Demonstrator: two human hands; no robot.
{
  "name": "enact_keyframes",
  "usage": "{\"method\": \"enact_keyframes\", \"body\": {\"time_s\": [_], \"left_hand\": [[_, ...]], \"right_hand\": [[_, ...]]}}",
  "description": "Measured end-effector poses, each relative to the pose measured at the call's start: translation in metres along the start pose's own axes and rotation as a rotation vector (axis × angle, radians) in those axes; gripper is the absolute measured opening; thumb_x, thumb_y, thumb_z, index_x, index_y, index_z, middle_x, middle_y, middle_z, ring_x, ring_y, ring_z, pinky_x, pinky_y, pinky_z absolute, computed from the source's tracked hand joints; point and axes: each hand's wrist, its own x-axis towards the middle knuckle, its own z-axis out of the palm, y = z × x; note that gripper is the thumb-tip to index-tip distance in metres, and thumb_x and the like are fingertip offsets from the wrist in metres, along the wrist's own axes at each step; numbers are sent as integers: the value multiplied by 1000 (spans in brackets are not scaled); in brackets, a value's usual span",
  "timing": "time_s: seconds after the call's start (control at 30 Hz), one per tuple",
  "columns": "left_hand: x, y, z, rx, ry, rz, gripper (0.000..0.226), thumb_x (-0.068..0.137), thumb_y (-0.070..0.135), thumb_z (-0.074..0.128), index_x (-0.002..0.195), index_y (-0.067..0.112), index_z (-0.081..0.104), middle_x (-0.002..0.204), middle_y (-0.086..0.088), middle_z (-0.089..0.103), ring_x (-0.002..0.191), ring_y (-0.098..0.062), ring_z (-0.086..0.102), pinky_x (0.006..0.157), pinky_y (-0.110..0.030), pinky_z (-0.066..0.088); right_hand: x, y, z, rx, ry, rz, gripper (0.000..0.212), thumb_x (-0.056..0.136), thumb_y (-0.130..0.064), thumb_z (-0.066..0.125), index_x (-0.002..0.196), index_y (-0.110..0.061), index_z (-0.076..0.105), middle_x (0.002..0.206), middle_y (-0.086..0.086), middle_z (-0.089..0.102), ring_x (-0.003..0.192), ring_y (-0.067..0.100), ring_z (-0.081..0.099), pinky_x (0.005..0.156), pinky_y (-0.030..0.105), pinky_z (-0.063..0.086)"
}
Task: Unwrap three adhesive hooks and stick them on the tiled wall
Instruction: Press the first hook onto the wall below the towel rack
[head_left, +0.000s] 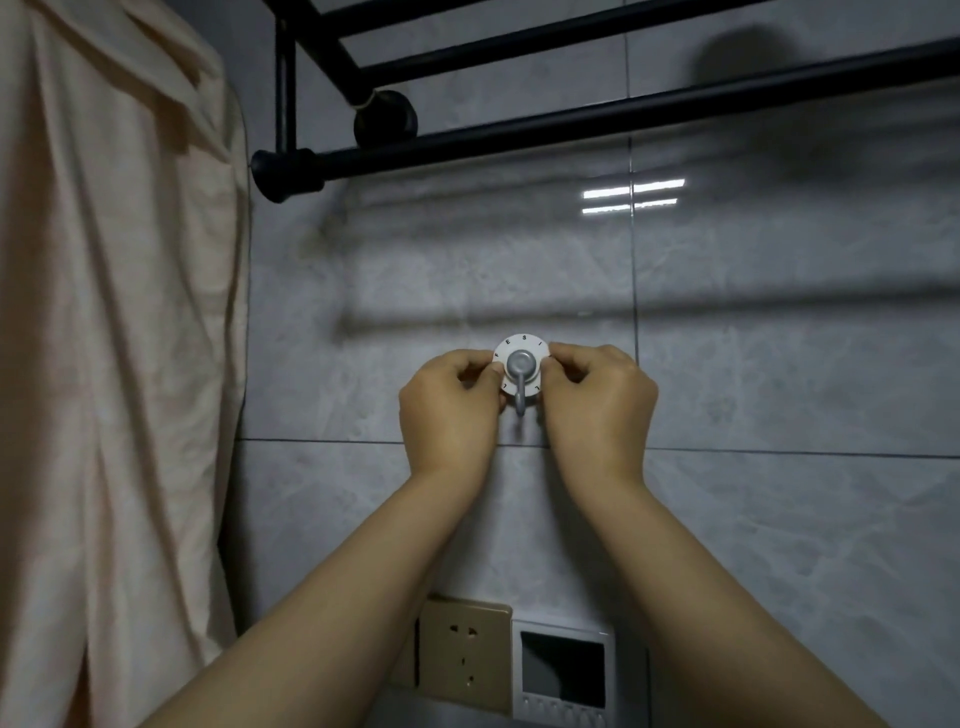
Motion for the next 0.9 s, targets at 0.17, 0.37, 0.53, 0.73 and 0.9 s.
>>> {"method": "enact_keyframes", "body": {"time_s": [0.17, 0.37, 0.53, 0.73, 0.9], "left_hand": [[1, -4, 3, 3, -4, 12, 11, 81, 19, 66, 80, 26, 74, 63, 11, 72, 57, 2, 67, 66, -23, 56], [10, -6, 1, 23, 4, 5, 14, 76, 19, 72, 70, 31, 71, 55, 14, 68, 44, 0, 63, 48, -10, 48], [17, -3, -1, 87, -48, 51, 16, 74, 16, 73, 76, 30, 68, 78, 11, 71, 73, -7, 68, 74, -30, 58], [5, -17, -23, 387, -213, 620, 38, 78, 1, 60, 112, 18, 64, 111, 6, 66, 105, -18, 55, 90, -6, 31], [7, -25, -47, 545, -405, 742, 50, 82, 10, 51, 131, 16, 57, 138, 3, 57, 119, -21, 50, 100, -34, 43]], "right_hand": [[2, 4, 2, -36, 3, -48, 21, 81, -9, 59, 92, -15, 76, 88, 5, 70, 80, 17, 63, 67, 14, 39], [5, 10, 2, -61, -1, -183, 16, 82, -6, 60, 85, -8, 76, 78, 11, 68, 71, 21, 61, 66, 28, 46], [11, 11, -2, -223, -88, -291, 18, 84, -6, 56, 77, -3, 72, 72, 11, 59, 64, 22, 51, 57, 29, 33], [10, 11, -26, -475, -197, -662, 30, 82, -9, 57, 107, -20, 68, 99, -8, 72, 87, 19, 54, 56, 23, 37], [16, 19, -42, -644, -363, -894, 50, 79, -13, 35, 123, -13, 59, 114, -1, 70, 101, 27, 60, 64, 32, 51]]}}
